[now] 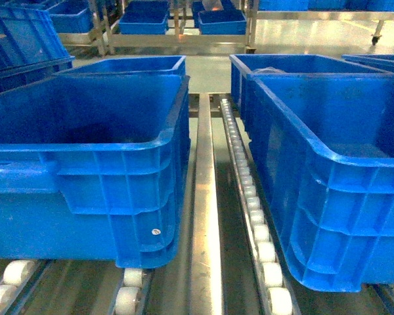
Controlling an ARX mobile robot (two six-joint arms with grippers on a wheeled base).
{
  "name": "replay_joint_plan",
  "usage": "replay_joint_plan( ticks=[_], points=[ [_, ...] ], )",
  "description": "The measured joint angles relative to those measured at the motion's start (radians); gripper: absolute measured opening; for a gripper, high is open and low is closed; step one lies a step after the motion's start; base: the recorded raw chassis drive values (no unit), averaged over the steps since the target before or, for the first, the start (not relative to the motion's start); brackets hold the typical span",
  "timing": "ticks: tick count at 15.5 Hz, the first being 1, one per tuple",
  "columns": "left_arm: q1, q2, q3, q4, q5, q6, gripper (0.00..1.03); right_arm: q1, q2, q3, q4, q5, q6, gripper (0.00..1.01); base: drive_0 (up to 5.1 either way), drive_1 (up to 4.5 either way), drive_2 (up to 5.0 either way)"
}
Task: Sort blue parts and orange caps into right shelf containers
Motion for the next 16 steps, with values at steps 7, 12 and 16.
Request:
replay_joint_plan(
  ticks=[7, 12, 16],
  points=[
    [0.000, 0.000, 0.000, 0.000, 0.000, 0.003, 0.98, 0.000, 0.000, 0.000, 0.000, 0.000, 0.000, 0.98, 0.0, 0.00, 0.0],
    [0.000, 0.000, 0.000, 0.000, 0.000, 0.003, 0.98, 0.000, 0.000, 0.000, 0.000, 0.000, 0.000, 0.98, 0.0, 0.00, 0.0],
    [0.000, 0.000, 0.000, 0.000, 0.000, 0.003, 0.98, 0.000, 0.000, 0.000, 0.000, 0.000, 0.000, 0.98, 0.0, 0.00, 0.0]
  ],
)
